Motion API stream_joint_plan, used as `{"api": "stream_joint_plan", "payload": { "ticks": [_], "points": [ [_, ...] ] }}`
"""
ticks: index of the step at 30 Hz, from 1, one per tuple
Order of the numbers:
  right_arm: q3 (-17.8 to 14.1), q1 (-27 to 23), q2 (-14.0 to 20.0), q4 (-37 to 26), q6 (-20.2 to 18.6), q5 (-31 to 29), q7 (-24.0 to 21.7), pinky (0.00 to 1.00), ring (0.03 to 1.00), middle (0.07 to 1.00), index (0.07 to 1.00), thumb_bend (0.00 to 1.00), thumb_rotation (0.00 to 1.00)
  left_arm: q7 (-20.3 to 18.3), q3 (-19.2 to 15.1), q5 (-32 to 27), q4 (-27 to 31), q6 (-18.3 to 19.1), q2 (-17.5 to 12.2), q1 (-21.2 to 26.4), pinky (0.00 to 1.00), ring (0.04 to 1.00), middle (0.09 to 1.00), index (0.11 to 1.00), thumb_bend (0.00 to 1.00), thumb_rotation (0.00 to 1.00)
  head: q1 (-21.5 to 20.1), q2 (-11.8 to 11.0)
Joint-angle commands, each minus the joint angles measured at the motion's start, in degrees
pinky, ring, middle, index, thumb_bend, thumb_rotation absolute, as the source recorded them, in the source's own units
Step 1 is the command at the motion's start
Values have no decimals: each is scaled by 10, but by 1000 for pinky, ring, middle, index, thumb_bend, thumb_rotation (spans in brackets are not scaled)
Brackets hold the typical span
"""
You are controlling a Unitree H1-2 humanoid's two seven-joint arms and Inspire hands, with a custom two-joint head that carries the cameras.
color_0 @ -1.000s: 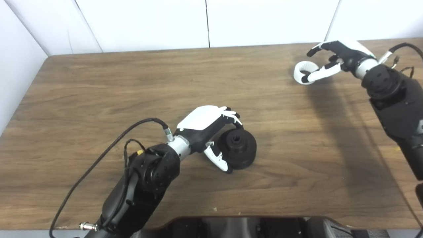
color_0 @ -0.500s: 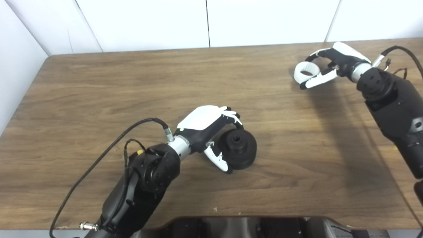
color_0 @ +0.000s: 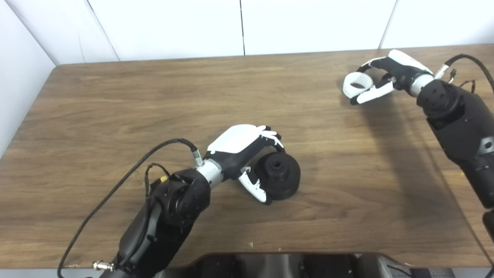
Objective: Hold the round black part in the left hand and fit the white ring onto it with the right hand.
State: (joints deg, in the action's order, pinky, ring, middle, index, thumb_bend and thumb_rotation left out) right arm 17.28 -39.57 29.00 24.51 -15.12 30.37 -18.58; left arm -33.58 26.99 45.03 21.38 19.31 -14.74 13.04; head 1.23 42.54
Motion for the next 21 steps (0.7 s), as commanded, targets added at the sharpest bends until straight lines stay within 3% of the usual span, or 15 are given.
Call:
{"api": "stream_joint_plan", "payload": {
  "ticks": [1, 11, 21],
  "points": [
    [-11, -30, 6, -7, 20, -2, 17, 798, 931, 897, 760, 893, 345, 12, -7, 5, 14, -11, 3, 15, 812, 978, 901, 635, 896, 126, 0, 0],
    [-18, -30, 3, 1, 34, -9, 25, 797, 910, 887, 726, 880, 314, 13, -7, 3, 12, -16, 3, 17, 816, 981, 903, 637, 908, 127, 0, 0],
    [-19, -22, -1, 3, 48, -11, 32, 806, 901, 872, 669, 847, 214, 6, -8, 6, 20, -8, 4, 18, 829, 983, 903, 637, 901, 131, 2, 1]
  ]
}}
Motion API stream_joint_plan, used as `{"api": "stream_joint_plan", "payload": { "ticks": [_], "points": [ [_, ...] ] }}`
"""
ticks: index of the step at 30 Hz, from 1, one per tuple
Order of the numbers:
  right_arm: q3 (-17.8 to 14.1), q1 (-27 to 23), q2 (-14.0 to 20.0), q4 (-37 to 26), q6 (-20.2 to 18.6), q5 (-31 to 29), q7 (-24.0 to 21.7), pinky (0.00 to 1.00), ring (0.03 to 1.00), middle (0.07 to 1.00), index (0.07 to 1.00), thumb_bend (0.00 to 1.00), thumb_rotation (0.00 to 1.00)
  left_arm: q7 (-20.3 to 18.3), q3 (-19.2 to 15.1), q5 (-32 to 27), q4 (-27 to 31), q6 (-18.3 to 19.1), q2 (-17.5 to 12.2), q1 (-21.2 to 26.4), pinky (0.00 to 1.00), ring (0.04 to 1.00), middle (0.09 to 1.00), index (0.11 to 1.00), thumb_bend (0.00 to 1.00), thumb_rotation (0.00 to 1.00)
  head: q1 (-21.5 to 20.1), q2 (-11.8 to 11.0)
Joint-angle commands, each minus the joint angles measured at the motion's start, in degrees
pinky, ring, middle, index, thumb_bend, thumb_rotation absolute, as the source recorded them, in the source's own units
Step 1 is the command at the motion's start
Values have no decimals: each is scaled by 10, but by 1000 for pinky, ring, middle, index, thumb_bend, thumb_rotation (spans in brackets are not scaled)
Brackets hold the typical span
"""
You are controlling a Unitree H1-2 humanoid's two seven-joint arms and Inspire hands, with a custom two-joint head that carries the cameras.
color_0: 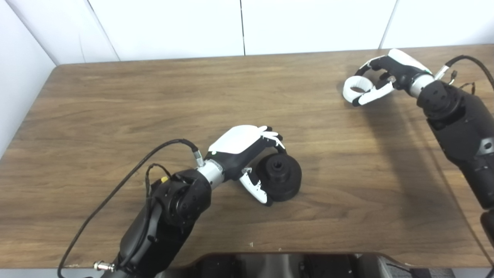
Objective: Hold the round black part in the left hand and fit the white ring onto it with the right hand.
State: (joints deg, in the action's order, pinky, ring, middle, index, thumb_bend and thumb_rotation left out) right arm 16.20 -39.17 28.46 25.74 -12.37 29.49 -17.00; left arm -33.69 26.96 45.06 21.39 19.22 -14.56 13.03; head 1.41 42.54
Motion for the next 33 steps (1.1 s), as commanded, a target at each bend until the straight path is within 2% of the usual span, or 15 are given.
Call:
{"api": "stream_joint_plan", "payload": {
  "ticks": [1, 14, 20, 26, 33],
  "points": [
    [-9, -25, 4, -9, 22, -2, 17, 807, 903, 873, 666, 847, 211, 8, -8, 5, 20, -8, 2, 18, 827, 983, 902, 636, 903, 128, 0, 2],
    [-6, -18, 0, -6, 39, 1, 28, 815, 900, 864, 670, 889, 159, 2, -10, 2, 25, -8, 2, 19, 826, 983, 904, 638, 897, 160, 2, 2],
    [-9, -14, -3, -1, 53, -2, 42, 801, 886, 854, 651, 861, 161, 5, -10, 0, 23, -12, 3, 20, 820, 984, 903, 637, 906, 170, 1, 2],
    [-16, -8, -8, -3, 70, 0, 70, 785, 861, 832, 620, 835, 114, 1, -9, 2, 25, -6, 4, 19, 828, 987, 906, 640, 902, 171, 2, 2],
    [-15, -8, -8, 0, 71, 6, 76, 791, 862, 831, 619, 804, 107, -3, -9, 2, 27, -5, 4, 19, 828, 989, 907, 643, 899, 169, 2, 2]
  ]
}}
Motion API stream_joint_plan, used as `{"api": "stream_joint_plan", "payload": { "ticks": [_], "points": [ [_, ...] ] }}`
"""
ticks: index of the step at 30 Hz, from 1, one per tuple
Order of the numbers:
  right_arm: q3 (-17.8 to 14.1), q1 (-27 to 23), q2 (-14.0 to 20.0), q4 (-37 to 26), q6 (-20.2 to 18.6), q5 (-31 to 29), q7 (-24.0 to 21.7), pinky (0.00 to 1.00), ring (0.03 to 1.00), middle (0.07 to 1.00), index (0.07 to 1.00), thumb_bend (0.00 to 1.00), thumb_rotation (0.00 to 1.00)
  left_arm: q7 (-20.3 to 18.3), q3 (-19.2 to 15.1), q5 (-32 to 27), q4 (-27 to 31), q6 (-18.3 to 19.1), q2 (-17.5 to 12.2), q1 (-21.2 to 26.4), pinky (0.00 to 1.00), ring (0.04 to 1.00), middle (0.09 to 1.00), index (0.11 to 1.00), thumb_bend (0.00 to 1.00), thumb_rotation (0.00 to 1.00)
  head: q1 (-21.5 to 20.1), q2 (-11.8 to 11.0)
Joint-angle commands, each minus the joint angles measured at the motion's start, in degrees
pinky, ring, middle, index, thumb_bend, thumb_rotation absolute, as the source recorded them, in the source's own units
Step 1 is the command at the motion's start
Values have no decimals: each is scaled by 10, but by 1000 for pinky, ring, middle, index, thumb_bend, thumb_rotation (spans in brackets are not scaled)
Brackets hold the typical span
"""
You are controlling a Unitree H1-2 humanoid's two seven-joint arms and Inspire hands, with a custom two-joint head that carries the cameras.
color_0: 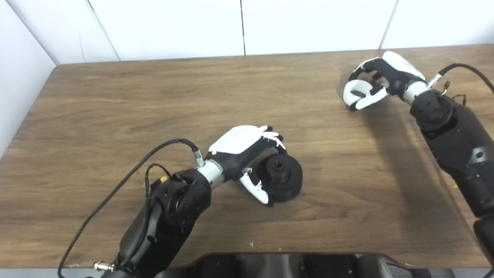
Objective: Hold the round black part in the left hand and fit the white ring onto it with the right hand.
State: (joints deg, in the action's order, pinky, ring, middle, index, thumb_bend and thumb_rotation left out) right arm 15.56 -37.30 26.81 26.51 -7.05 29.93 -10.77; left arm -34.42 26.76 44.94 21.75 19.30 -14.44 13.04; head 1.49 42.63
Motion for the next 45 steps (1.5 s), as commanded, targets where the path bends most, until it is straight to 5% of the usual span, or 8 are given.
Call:
{"api": "stream_joint_plan", "payload": {
  "ticks": [1, 10, 12, 15, 31, 45],
  "points": [
    [-9, -27, 9, -8, 18, 0, 13, 791, 862, 831, 618, 804, 107, 5, -7, 3, 22, -6, 3, 19, 827, 989, 907, 642, 900, 169, 1, 1],
    [-11, -27, 10, -6, 22, -3, 13, 791, 861, 826, 610, 806, 105, 8, -7, 3, 19, -10, 2, 19, 831, 990, 907, 643, 902, 168, 0, 1],
    [-11, -26, 10, -7, 21, -3, 13, 796, 863, 827, 524, 598, 130, 7, -7, 4, 20, -8, 3, 19, 831, 988, 907, 642, 903, 169, 0, 1],
    [-11, -25, 11, -7, 22, -2, 13, 795, 860, 824, 497, 532, 138, 5, -7, 4, 21, -6, 3, 18, 829, 990, 908, 642, 902, 169, 0, 2],
    [-21, -25, 18, -37, 22, -12, -1, 774, 852, 816, 493, 524, 140, 10, -7, 5, 14, -9, 2, 19, 834, 991, 907, 645, 903, 149, -3, 0],
    [-32, 3, 33, -189, 13, -27, -55, 786, 839, 795, 492, 525, 142, 15, -10, 2, 0, -18, -2, 23, 837, 985, 908, 647, 896, 148, -3, 4]
  ]
}}
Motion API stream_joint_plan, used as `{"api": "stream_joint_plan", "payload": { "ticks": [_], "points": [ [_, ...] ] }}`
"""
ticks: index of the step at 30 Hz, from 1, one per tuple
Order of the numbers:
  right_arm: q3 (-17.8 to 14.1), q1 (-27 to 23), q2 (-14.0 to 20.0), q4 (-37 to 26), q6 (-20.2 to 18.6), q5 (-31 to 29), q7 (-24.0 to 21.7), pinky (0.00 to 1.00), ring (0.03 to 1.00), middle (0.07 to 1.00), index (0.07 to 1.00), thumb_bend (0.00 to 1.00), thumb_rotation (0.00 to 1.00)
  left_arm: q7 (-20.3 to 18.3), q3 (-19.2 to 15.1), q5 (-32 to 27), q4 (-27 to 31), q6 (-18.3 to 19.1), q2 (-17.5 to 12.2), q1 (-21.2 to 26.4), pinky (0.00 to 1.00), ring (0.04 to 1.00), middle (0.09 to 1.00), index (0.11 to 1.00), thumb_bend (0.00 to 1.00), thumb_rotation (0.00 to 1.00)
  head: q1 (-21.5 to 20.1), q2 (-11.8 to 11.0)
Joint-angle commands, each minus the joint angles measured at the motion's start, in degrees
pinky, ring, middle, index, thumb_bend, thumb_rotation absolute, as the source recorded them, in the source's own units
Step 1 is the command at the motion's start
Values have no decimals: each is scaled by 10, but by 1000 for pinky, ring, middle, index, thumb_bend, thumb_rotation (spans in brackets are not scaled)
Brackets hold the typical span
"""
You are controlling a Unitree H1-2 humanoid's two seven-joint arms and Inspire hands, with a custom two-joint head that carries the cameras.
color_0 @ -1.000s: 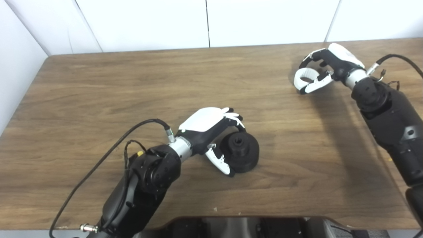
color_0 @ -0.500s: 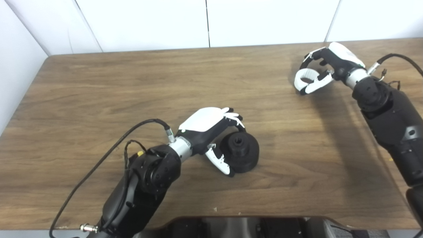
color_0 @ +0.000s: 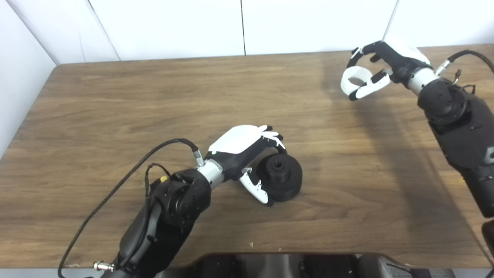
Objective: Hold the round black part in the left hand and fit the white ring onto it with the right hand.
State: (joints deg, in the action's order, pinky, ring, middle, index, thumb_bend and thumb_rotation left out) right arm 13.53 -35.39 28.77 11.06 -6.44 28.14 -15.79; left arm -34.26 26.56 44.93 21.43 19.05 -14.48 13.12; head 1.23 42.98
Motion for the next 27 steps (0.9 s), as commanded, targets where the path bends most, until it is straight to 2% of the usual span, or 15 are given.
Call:
{"api": "stream_joint_plan", "payload": {
  "ticks": [1, 7, 12, 18, 27],
  "points": [
    [-12, -12, 14, -52, 5, -10, -11, 788, 839, 794, 492, 525, 143, 11, -8, 4, 4, -12, -2, 23, 840, 987, 910, 649, 893, 152, 0, 1],
    [-18, 16, 15, -165, -20, -22, -57, 782, 845, 804, 492, 525, 145, 7, -8, 7, 4, -8, -1, 26, 848, 989, 911, 650, 894, 144, -3, 3],
    [-23, 42, 12, -268, -70, -26, -98, 762, 838, 805, 492, 525, 146, 10, -8, 4, 2, -12, -1, 27, 842, 988, 910, 648, 895, 151, -2, 5],
    [-15, 67, 9, -336, -87, -23, -125, 753, 840, 807, 492, 525, 144, 11, -8, 5, 1, -14, -2, 27, 838, 988, 910, 647, 896, 152, 1, 7],
    [3, 86, -15, -396, -98, -20, -152, 770, 851, 808, 492, 525, 143, 4, -8, 7, 3, -7, -2, 29, 844, 990, 909, 648, 897, 153, 1, 10]
  ]
}}
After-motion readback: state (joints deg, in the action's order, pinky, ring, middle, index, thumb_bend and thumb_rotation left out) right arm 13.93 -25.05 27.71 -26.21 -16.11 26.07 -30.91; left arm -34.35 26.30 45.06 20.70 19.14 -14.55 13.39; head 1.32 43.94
